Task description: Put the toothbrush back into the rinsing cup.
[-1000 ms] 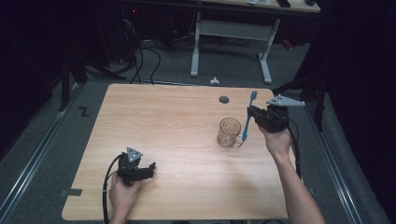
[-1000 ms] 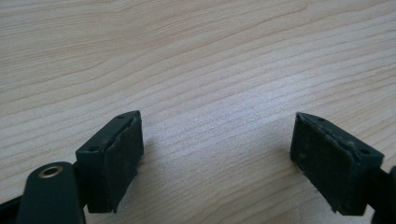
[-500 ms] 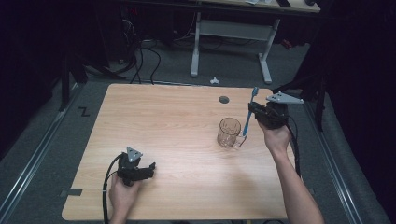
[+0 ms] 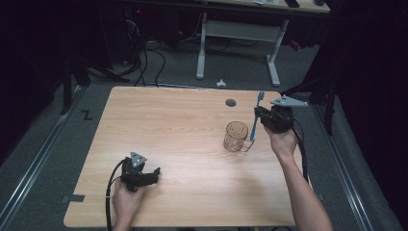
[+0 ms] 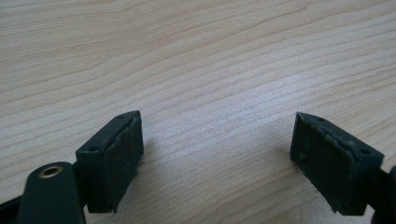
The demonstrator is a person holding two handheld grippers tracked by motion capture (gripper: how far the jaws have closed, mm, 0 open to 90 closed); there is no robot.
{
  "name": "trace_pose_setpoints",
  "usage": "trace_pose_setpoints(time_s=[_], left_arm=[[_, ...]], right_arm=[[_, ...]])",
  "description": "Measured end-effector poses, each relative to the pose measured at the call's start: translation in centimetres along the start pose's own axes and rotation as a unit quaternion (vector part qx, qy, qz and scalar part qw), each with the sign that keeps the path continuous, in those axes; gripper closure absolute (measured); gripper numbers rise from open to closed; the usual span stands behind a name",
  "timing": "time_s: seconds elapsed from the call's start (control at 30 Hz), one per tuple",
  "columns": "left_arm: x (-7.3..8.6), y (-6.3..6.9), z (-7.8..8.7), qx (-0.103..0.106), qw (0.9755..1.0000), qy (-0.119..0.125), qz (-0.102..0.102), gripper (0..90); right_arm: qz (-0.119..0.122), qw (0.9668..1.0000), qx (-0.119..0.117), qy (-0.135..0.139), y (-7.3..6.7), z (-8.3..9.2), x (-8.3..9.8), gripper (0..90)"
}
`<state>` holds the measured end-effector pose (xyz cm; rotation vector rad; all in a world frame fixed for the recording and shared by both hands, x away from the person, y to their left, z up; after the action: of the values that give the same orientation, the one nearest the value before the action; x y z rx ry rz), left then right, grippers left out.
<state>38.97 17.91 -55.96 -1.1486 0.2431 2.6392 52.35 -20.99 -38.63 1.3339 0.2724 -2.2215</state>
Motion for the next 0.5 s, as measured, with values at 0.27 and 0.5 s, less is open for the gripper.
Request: trace_pose_setpoints(time_s=[0.27, 0.5], left_arm=[[0.0, 0.0, 0.0, 0.0, 1.0, 0.0, 0.0, 17.9], [0.0, 0.0, 0.0, 0.0, 1.0, 0.0, 0.0, 17.9]], right_arm=[[0.007, 0.9999, -0.001, -0.007, -0.08, 0.04, 0.57, 79.9], [0.02, 0.9997, -0.004, -0.01, -0.49, 0.36, 0.63, 79.9]])
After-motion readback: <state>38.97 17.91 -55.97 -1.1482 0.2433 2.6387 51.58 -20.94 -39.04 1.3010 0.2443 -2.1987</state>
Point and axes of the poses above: each handheld gripper's, and its own axes: z roughly backward along the jaws, x roughly out of its underside, y roughly to its right, the point moved 7 cm from there along -z, roughly forward along the jaws, and after that the axes turned 3 degrees about z, right-handed, at the moved point
